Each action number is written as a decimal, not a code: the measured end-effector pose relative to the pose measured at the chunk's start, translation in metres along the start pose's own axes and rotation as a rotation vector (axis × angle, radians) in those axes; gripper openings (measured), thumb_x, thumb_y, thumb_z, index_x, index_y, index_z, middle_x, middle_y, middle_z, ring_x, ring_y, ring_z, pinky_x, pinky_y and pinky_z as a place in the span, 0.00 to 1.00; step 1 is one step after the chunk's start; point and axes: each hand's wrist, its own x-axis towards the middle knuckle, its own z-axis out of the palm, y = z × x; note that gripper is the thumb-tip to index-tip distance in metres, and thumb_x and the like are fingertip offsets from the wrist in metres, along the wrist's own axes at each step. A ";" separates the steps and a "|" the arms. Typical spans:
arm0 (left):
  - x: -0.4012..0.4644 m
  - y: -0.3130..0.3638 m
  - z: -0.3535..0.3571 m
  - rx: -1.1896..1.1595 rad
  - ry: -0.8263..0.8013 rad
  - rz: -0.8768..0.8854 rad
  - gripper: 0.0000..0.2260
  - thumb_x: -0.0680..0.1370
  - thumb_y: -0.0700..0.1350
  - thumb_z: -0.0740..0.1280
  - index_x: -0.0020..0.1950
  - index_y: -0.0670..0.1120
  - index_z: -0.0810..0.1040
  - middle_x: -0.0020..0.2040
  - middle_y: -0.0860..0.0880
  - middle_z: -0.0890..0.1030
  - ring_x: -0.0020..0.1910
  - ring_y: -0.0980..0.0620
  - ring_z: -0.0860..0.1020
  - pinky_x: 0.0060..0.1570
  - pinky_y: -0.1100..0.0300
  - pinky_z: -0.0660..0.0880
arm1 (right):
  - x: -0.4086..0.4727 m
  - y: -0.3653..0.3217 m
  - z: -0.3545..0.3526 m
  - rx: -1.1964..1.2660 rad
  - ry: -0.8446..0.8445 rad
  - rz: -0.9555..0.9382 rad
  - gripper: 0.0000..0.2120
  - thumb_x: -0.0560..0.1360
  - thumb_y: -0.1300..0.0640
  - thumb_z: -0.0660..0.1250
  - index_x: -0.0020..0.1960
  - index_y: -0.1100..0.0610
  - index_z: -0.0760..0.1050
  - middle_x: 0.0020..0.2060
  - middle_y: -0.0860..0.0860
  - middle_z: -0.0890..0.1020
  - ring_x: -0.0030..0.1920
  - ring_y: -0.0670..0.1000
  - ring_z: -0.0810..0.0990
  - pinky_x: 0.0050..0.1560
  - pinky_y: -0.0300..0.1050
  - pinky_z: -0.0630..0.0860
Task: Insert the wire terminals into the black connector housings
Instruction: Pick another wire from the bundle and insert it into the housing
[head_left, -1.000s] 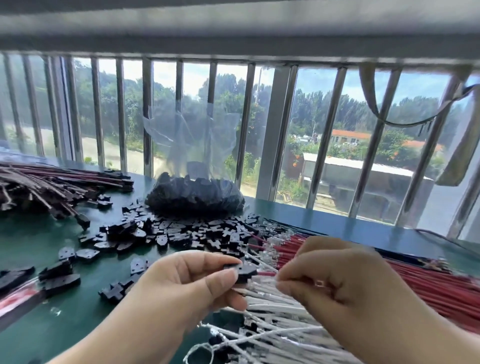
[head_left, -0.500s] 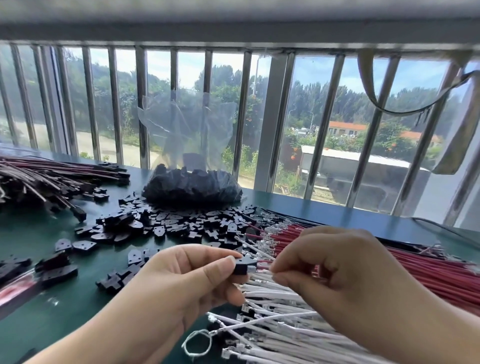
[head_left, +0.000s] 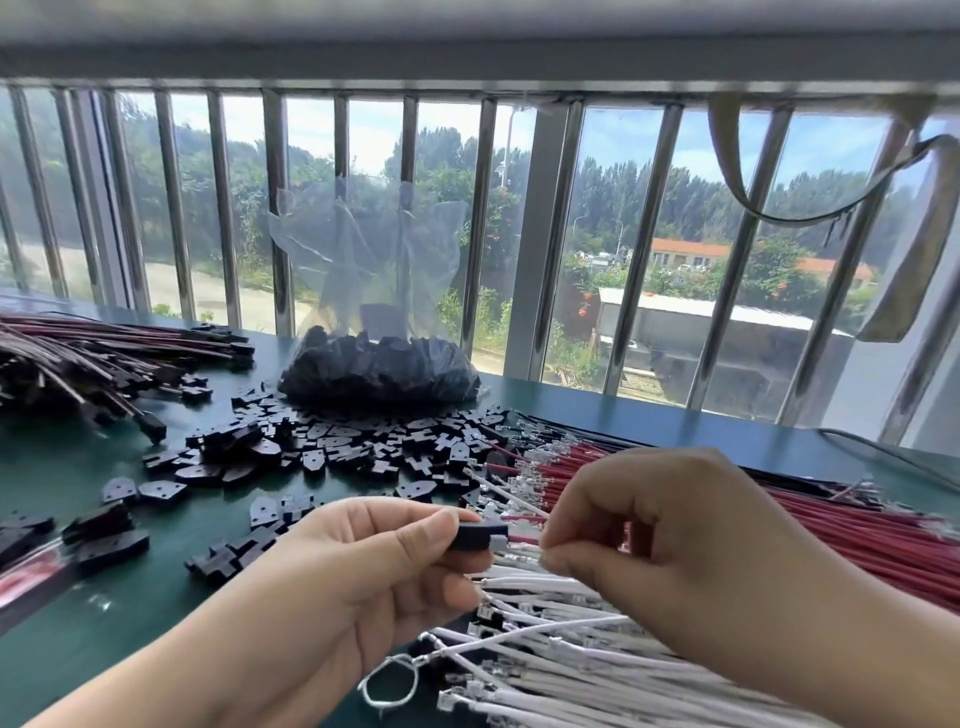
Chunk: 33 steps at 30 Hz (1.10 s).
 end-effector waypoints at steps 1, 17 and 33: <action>0.000 0.000 -0.001 -0.008 -0.006 0.002 0.31 0.44 0.44 0.85 0.41 0.32 0.82 0.38 0.33 0.82 0.26 0.47 0.80 0.41 0.48 0.82 | 0.000 0.000 0.000 0.014 -0.004 0.008 0.07 0.68 0.55 0.74 0.37 0.45 0.79 0.34 0.37 0.80 0.31 0.35 0.76 0.31 0.23 0.67; -0.001 0.000 0.004 -0.013 0.003 0.027 0.12 0.65 0.40 0.74 0.40 0.32 0.82 0.36 0.34 0.82 0.25 0.47 0.79 0.48 0.46 0.76 | -0.001 0.001 -0.001 0.054 0.004 -0.002 0.06 0.68 0.55 0.73 0.39 0.44 0.79 0.34 0.38 0.81 0.33 0.36 0.76 0.32 0.25 0.68; 0.000 -0.002 0.012 0.262 0.041 0.184 0.11 0.59 0.30 0.75 0.38 0.40 0.84 0.36 0.35 0.83 0.32 0.44 0.83 0.32 0.62 0.79 | 0.000 0.000 0.015 -0.112 0.072 0.176 0.17 0.63 0.34 0.68 0.35 0.48 0.75 0.30 0.41 0.79 0.32 0.39 0.76 0.34 0.32 0.73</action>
